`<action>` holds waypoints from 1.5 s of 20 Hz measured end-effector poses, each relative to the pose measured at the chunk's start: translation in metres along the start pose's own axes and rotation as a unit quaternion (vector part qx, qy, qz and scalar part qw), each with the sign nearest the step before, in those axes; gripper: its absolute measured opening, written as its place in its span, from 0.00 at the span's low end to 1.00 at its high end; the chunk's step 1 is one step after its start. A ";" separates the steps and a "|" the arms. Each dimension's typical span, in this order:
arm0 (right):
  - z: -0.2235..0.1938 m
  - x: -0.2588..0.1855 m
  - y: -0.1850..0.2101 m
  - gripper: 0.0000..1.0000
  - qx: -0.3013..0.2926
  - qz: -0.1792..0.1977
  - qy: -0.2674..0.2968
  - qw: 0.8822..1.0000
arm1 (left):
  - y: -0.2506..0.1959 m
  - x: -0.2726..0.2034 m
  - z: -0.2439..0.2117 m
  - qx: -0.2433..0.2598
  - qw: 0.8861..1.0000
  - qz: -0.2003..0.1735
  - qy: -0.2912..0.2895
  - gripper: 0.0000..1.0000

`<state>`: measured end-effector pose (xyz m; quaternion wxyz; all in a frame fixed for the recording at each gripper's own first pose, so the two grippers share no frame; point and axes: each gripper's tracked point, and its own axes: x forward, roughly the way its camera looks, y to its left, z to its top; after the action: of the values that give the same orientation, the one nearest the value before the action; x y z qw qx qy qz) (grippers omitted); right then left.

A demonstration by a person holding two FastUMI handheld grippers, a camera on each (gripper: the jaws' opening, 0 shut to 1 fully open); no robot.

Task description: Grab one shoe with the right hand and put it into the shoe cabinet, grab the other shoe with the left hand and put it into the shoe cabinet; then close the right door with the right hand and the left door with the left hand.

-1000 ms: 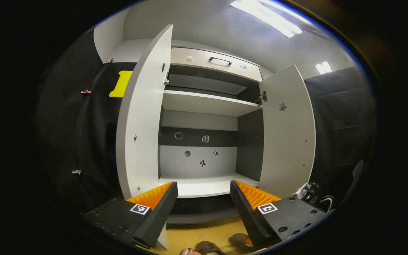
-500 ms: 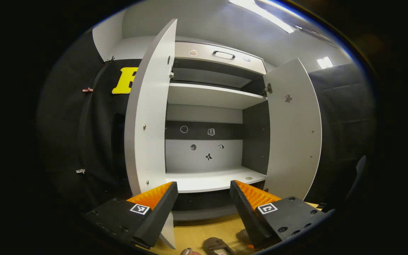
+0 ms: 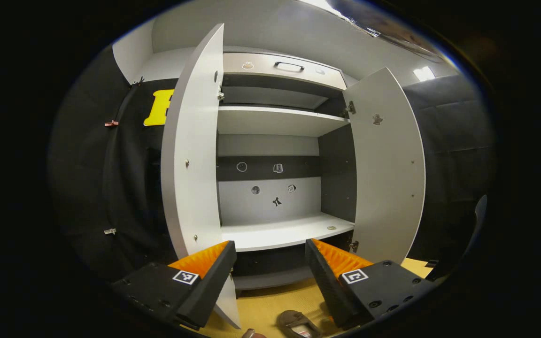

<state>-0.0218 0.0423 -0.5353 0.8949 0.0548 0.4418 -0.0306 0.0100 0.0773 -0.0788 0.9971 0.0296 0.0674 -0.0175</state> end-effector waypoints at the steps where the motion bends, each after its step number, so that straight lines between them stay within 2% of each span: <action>1: -0.001 0.006 -0.002 0.56 -0.005 -0.002 0.003 1.000 | 0.000 0.000 0.000 -0.003 1.000 -0.001 0.001 0.94; 2: -0.003 0.009 -0.005 0.56 -0.012 -0.008 0.007 1.000 | 0.000 0.000 -0.001 -0.004 1.000 -0.002 0.001 0.94; 3: -0.001 0.013 -0.016 0.54 -0.025 -0.030 0.001 0.999 | 0.001 0.000 -0.001 -0.006 1.000 -0.002 0.001 0.94; 5: 0.001 0.012 -0.010 0.15 -0.026 -0.022 0.002 0.999 | 0.006 0.000 -0.003 -0.011 1.000 0.003 0.003 0.94; 8: 0.000 0.013 -0.012 0.15 -0.025 -0.022 0.001 0.999 | 0.011 0.000 -0.008 -0.021 1.000 0.009 0.010 0.94; 9: 0.003 0.012 -0.012 0.06 -0.023 -0.019 0.003 1.000 | 0.012 0.000 -0.008 -0.023 1.000 0.010 0.010 0.94; 12: 0.010 0.002 -0.014 0.05 -0.028 -0.015 0.003 1.000 | 0.011 -0.001 -0.007 -0.016 1.000 0.007 0.007 0.94; 16: 0.058 -0.042 -0.010 0.05 -0.005 -0.010 -0.044 0.999 | 0.005 -0.003 -0.007 -0.004 1.000 -0.009 0.005 0.94; 20: 0.142 -0.102 -0.013 0.05 -0.008 -0.028 -0.119 0.992 | -0.007 -0.009 -0.005 -0.028 0.999 -0.039 -0.001 0.94; 24: 0.237 -0.156 -0.020 0.05 -0.042 -0.059 -0.194 0.978 | -0.011 -0.020 -0.008 -0.079 0.995 -0.059 0.001 0.95; 27: 0.308 -0.179 -0.021 0.05 -0.063 -0.074 -0.235 0.967 | -0.017 -0.030 -0.008 -0.112 0.991 -0.078 -0.002 0.95; 30: 0.378 -0.185 -0.012 0.05 -0.075 -0.070 -0.269 0.958 | -0.011 -0.038 -0.010 -0.102 0.992 -0.077 -0.003 0.95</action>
<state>0.1621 -0.0162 -0.1606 0.9778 -0.0535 0.1888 -0.0740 -0.0294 0.0678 -0.0847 0.9908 -0.0776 0.0682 -0.0869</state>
